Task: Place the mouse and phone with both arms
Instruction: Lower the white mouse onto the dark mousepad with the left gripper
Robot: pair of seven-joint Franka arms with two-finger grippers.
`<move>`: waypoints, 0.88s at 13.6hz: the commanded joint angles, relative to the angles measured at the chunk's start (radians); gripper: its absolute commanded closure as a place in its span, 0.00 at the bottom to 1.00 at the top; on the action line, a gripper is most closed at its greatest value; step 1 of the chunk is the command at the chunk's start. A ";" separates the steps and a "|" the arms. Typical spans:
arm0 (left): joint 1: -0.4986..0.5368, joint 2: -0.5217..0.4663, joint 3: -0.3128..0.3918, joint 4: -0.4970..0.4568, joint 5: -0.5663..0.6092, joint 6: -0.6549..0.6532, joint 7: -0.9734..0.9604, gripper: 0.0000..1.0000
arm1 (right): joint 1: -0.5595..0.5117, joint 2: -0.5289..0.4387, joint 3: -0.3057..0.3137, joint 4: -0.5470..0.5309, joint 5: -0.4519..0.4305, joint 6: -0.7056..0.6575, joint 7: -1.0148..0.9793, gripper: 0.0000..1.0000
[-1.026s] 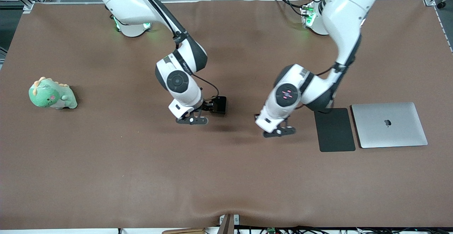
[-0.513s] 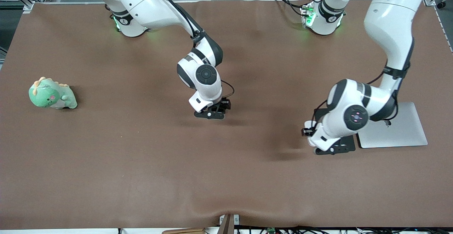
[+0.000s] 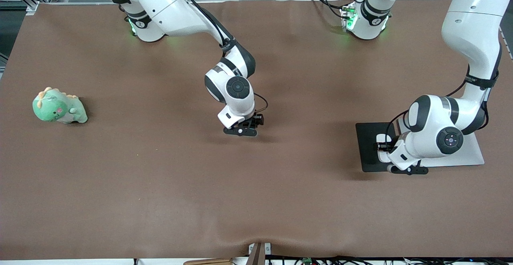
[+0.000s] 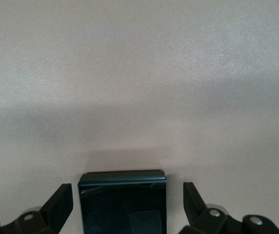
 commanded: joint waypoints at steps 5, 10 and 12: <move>0.024 0.046 -0.011 -0.010 0.068 0.061 0.008 0.52 | 0.010 0.035 -0.005 0.026 -0.017 0.027 0.057 0.00; 0.024 0.059 -0.012 -0.011 0.067 0.086 0.005 0.49 | 0.010 0.045 -0.005 0.023 -0.018 0.040 0.056 0.00; 0.021 0.058 -0.014 -0.013 0.062 0.086 -0.003 0.49 | 0.015 0.047 -0.005 0.016 -0.020 0.038 0.054 0.00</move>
